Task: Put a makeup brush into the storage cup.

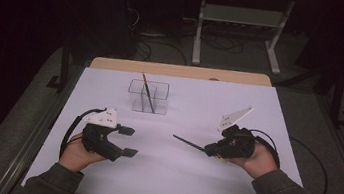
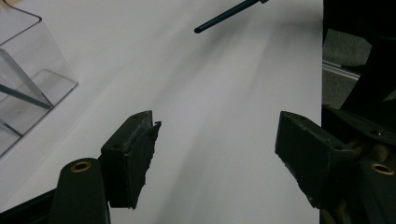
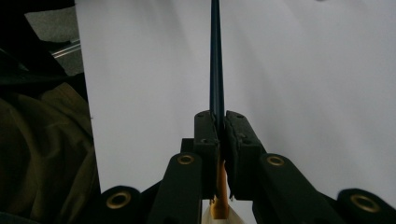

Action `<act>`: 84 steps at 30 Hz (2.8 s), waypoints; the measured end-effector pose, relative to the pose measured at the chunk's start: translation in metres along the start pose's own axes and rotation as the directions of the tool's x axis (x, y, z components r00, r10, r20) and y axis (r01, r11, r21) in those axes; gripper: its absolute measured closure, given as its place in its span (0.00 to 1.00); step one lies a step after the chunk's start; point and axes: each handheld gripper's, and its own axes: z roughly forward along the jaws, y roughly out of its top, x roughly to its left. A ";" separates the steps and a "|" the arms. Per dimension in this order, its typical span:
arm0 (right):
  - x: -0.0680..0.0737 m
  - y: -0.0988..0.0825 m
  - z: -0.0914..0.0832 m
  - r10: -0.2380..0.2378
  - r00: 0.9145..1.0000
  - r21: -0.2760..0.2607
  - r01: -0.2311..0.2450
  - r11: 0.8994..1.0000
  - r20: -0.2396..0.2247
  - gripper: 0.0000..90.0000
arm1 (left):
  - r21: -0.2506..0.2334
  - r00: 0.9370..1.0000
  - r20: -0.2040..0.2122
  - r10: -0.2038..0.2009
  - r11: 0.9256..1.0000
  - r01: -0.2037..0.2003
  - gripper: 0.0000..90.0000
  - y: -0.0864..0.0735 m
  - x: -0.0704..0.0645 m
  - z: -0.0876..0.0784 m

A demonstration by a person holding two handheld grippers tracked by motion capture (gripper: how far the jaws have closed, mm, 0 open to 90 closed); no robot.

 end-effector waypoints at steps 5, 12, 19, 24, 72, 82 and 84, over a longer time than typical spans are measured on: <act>0.005 0.017 0.002 -0.036 0.999 -0.003 0.036 0.999 -0.022 0.92 | 0.019 1.000 0.013 0.017 1.000 -0.017 0.36 0.011 0.000 -0.002; 0.008 0.030 0.011 -0.082 0.995 0.003 0.082 0.997 -0.053 0.92 | 0.047 0.999 0.018 0.049 0.998 -0.050 0.37 0.026 0.001 0.001; 0.010 0.039 0.016 -0.110 0.990 0.010 0.112 0.994 -0.083 0.92 | 0.082 0.997 0.043 0.066 0.994 -0.069 0.43 0.040 0.000 0.011; 0.014 0.044 0.022 -0.129 0.986 0.021 0.132 0.991 -0.107 0.92 | 0.110 0.994 0.061 0.093 0.989 -0.099 0.48 0.049 -0.001 0.019; 0.050 0.065 0.041 -0.253 0.953 0.036 0.263 0.964 -0.169 0.92 | 0.283 0.945 0.297 0.137 0.933 -0.224 0.91 0.052 -0.014 0.055; 0.054 0.065 0.043 -0.276 0.945 0.045 0.288 0.957 -0.178 0.92 | 0.296 0.934 0.323 0.153 0.921 -0.253 0.94 0.050 -0.017 0.055; 0.054 0.065 0.043 -0.278 0.943 0.039 0.289 0.957 -0.181 0.91 | 0.292 0.935 0.321 0.151 0.923 -0.250 0.94 0.049 -0.017 0.055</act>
